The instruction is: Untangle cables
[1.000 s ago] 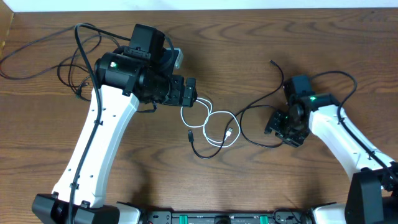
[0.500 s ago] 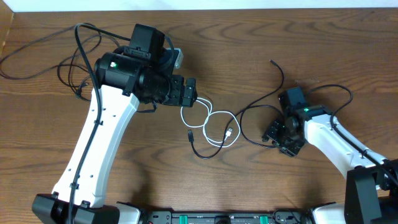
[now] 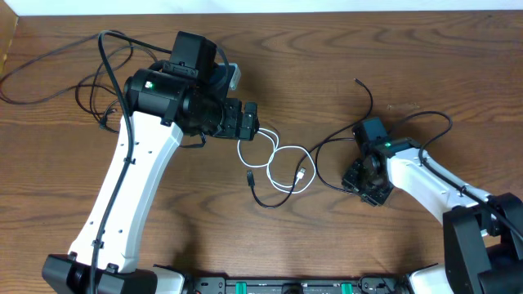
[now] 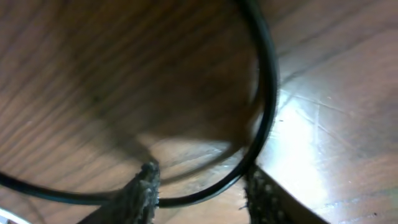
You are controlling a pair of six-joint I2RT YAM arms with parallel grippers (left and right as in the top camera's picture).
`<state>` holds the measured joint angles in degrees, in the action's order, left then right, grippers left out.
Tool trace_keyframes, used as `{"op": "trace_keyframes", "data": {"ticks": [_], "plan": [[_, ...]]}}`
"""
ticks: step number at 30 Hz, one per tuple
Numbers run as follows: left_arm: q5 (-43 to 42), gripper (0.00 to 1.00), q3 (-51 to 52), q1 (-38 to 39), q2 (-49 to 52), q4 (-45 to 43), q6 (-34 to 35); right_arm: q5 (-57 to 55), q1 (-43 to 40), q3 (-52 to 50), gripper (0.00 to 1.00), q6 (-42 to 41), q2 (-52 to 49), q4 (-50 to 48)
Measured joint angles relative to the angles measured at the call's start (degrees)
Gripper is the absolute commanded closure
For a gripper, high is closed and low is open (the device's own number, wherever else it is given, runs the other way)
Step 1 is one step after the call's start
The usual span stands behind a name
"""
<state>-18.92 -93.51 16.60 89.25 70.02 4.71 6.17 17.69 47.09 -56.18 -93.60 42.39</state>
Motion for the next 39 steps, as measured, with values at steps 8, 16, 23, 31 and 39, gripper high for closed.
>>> {"op": "trace_keyframes", "data": {"ticks": [8, 16, 23, 31, 39], "plan": [[-0.02, 0.02, 0.00, 0.00, 0.00, 0.00, 0.00, 0.31, -0.02, 0.44, 0.99, -0.85, -0.55, 0.55], [0.07, 0.02, 0.02, 0.00, 0.00, -0.02, 0.00, 1.57, -0.02, 11.89, 0.99, 1.75, -2.89, 14.49], [0.02, 0.02, 0.02, -0.02, 0.00, -0.07, 0.00, -8.94, -0.50, 39.36, 0.99, 5.84, -2.73, 33.75], [0.04, 0.02, 0.02, 0.00, 0.00, 0.02, 0.02, -13.97, -1.81, 66.95, 0.98, 15.30, -2.49, 38.66], [0.02, 0.02, 0.02, 0.00, 0.00, 0.00, 0.02, -13.79, -1.81, 83.91, 0.55, 19.67, -0.94, 41.86]]}}
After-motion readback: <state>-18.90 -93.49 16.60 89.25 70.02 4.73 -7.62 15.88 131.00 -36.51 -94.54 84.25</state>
